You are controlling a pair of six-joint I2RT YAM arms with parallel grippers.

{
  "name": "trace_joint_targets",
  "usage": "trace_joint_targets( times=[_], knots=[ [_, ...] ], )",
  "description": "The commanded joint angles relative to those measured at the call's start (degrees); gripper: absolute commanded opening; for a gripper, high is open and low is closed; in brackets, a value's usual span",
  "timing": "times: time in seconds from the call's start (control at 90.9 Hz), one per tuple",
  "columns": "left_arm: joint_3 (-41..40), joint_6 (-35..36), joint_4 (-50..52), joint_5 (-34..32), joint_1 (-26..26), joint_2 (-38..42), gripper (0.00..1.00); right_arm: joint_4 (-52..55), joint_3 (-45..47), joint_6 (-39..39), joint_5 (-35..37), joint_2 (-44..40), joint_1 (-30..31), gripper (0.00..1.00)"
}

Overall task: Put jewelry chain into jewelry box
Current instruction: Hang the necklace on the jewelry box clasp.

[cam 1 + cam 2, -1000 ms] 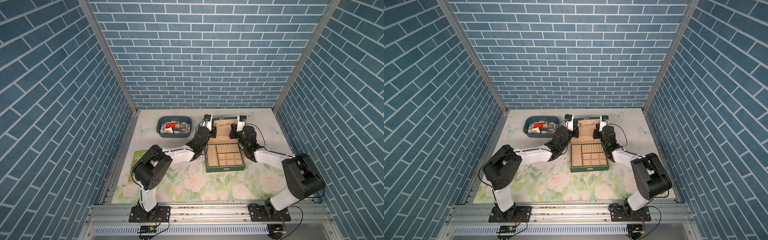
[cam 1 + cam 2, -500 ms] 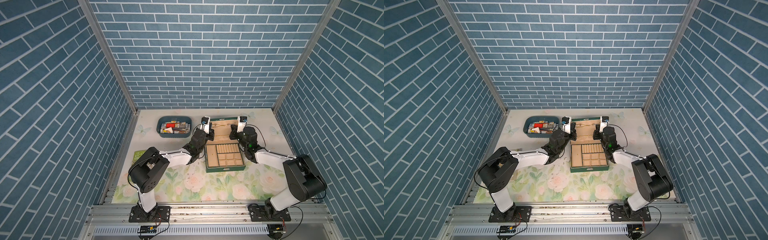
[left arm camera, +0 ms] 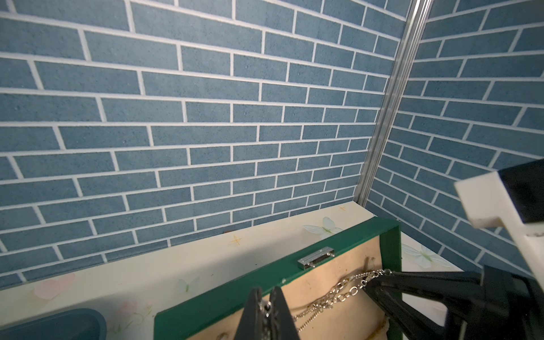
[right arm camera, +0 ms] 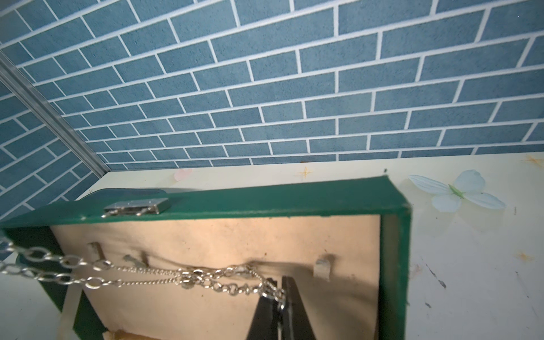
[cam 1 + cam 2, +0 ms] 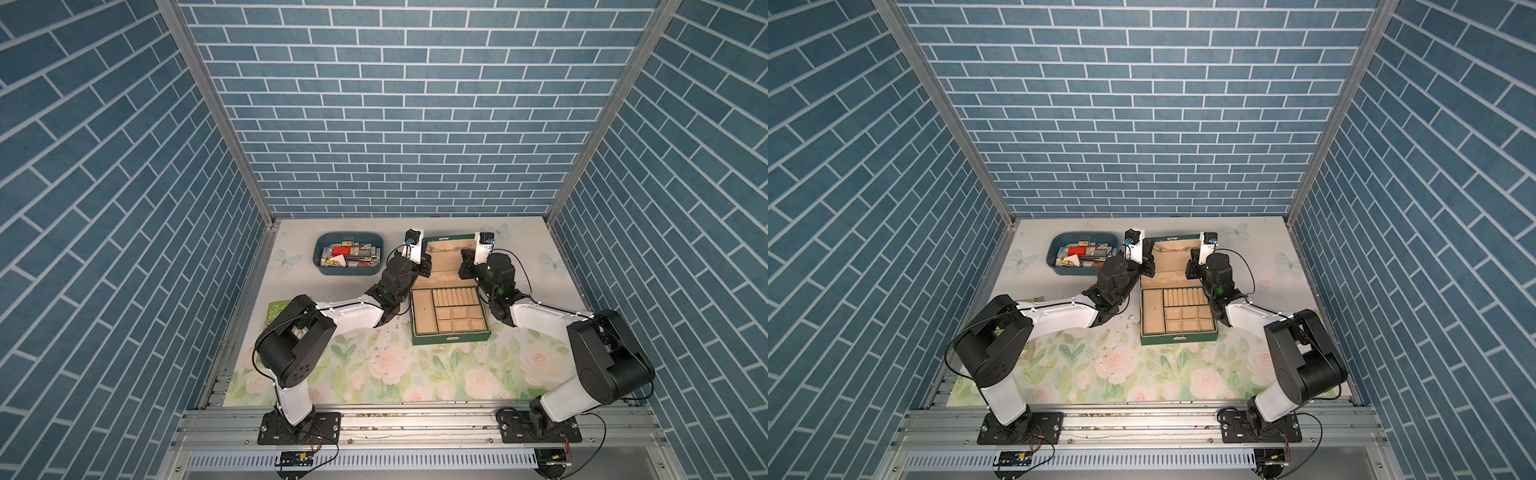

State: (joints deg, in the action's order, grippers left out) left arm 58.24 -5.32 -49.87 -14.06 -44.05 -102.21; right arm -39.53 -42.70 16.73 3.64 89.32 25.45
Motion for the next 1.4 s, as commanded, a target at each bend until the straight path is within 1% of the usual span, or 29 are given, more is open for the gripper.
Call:
trace_joint_targets(
  times=[0.0,0.209,0.869,1.386],
  knots=[
    [-0.9,0.3,-1.0,0.1,-0.6,1.0,0.0,-1.6,0.9,1.4,-0.1,-1.6,0.2,0.0],
    [-1.3,0.1,0.5,-1.8,-1.1,-0.3,0.0,-1.8,1.1,1.5,0.0,-1.2,0.2,0.0],
    [-2.0,-0.2,2.0,-3.0,-2.5,-4.2,0.0,-2.7,3.8,3.1,-1.3,-0.3,0.3,0.0],
    [-1.5,-0.8,2.3,-5.2,-2.6,-4.7,0.0,-2.7,1.5,4.7,-3.6,2.6,1.2,0.0]
  ],
)
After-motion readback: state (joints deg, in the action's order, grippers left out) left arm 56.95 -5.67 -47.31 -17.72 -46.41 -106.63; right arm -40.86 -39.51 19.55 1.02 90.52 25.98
